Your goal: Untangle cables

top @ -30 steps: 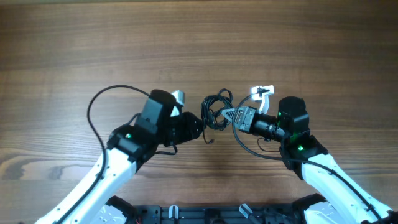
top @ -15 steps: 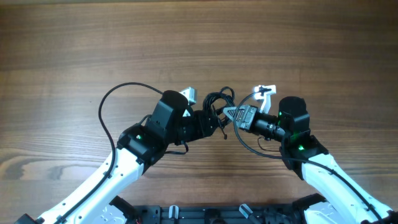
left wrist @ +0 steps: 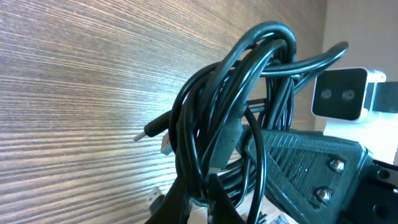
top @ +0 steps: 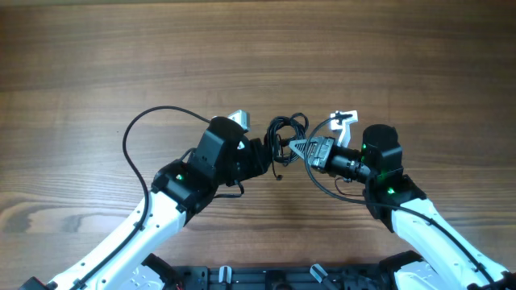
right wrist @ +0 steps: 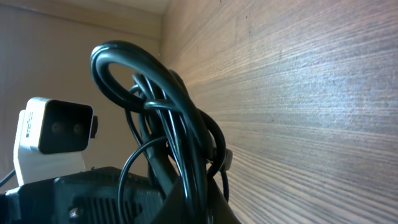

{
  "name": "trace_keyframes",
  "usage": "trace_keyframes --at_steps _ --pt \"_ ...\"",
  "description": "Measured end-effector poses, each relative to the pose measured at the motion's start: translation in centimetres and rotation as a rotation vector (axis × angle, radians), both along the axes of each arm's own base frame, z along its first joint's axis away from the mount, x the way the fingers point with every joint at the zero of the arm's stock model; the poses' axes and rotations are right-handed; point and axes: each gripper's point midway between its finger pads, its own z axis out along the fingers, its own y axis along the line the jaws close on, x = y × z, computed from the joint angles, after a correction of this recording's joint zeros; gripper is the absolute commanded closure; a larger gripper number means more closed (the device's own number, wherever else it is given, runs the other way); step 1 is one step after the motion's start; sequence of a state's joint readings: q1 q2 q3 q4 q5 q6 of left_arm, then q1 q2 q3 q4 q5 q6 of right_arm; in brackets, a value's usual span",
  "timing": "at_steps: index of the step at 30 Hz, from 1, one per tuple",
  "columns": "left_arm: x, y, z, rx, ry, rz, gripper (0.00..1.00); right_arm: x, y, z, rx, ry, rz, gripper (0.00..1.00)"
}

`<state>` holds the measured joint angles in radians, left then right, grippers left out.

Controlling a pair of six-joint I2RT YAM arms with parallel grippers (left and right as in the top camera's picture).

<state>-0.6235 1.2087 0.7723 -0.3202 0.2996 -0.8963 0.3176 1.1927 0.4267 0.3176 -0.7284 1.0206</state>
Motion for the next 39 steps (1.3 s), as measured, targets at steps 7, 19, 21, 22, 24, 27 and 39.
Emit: trace_keyframes --at_steps 7,19,21,22,24,27,39 --pt "0.4 0.3 -0.5 0.024 -0.002 0.018 0.96 -0.7 0.4 0.2 0.024 0.013 0.041 0.86" --pt "1.2 1.4 -0.8 0.104 -0.091 -0.033 0.96 -1.9 0.9 0.0 0.045 0.068 0.095 0.38" --pt "1.6 2.0 -0.9 0.128 -0.107 -0.031 0.96 -2.1 0.9 -0.1 0.038 0.062 0.106 0.33" --pt "1.7 2.5 -1.0 0.143 -0.112 -0.028 0.96 -2.1 0.9 -0.2 0.034 0.054 0.111 0.32" --pt "1.9 4.0 -1.2 0.19 -0.116 -0.005 0.96 -2.2 1.0 -0.1 0.032 0.042 0.122 0.31" --pt "2.1 6.4 -1.7 0.264 -0.105 0.046 0.96 -2.1 1.1 0.2 0.035 0.023 0.128 0.3" --pt "3.4 9.3 -1.5 0.334 -0.134 0.139 0.75 -3.0 2.8 0.9 0.054 0.011 0.167 0.29"
